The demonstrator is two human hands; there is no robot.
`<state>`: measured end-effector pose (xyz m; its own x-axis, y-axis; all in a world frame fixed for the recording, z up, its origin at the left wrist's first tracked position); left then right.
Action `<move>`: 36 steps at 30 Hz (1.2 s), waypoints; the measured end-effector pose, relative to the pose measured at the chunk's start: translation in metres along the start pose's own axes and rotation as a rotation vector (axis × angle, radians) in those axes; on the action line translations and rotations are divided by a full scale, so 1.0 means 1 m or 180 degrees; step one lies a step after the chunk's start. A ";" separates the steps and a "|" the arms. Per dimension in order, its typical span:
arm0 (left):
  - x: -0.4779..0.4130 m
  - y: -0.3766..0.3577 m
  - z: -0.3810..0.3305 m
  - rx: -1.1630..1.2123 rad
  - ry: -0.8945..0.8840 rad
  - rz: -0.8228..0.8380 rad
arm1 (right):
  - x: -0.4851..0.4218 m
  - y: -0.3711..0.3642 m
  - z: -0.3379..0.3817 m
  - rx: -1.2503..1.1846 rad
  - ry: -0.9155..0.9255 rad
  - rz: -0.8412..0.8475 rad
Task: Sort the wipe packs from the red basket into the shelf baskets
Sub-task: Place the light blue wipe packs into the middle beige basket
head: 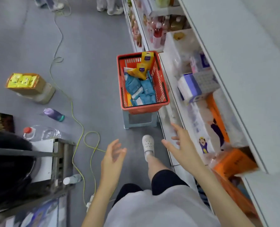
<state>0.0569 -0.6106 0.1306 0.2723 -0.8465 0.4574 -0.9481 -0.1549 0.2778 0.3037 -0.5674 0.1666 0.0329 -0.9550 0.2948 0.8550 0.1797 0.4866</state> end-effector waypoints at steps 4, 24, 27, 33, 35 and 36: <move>-0.076 -0.009 -0.019 -0.0059 0.0193 -0.0237 | -0.108 -0.005 0.000 -0.0114 -0.0114 0.0122; -0.493 -0.161 -0.010 -0.1005 0.0204 -0.0084 | -0.499 -0.126 -0.172 0.0117 -0.1202 -0.0023; -0.546 -0.181 0.001 -0.1539 -0.0050 -0.0089 | -0.530 -0.143 -0.188 0.0552 -0.1085 -0.0233; -0.594 -0.195 0.019 -0.2199 -0.0292 -0.0264 | -0.548 -0.161 -0.201 0.0893 -0.1003 -0.0823; -0.597 -0.195 0.023 -0.2113 -0.0302 -0.0363 | -0.547 -0.161 -0.201 0.0935 -0.1007 -0.1129; -0.599 -0.196 0.024 -0.2076 -0.0282 -0.0368 | -0.547 -0.160 -0.202 0.0955 -0.1093 -0.1233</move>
<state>0.0753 -0.0855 -0.2180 0.3253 -0.8859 0.3306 -0.6123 0.0690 0.7876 0.2533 -0.1214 -0.2393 -0.4639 -0.8424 0.2742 0.5861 -0.0598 0.8080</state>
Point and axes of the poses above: each hand's wrist, its own x-axis away from the middle knuckle, its own y-axis out of the back of the hand, z = x × y, the point moved 7 cm from there along -x, towards the middle knuckle, and after that the axes turned 2 degrees about y, right-handed, at the moved point
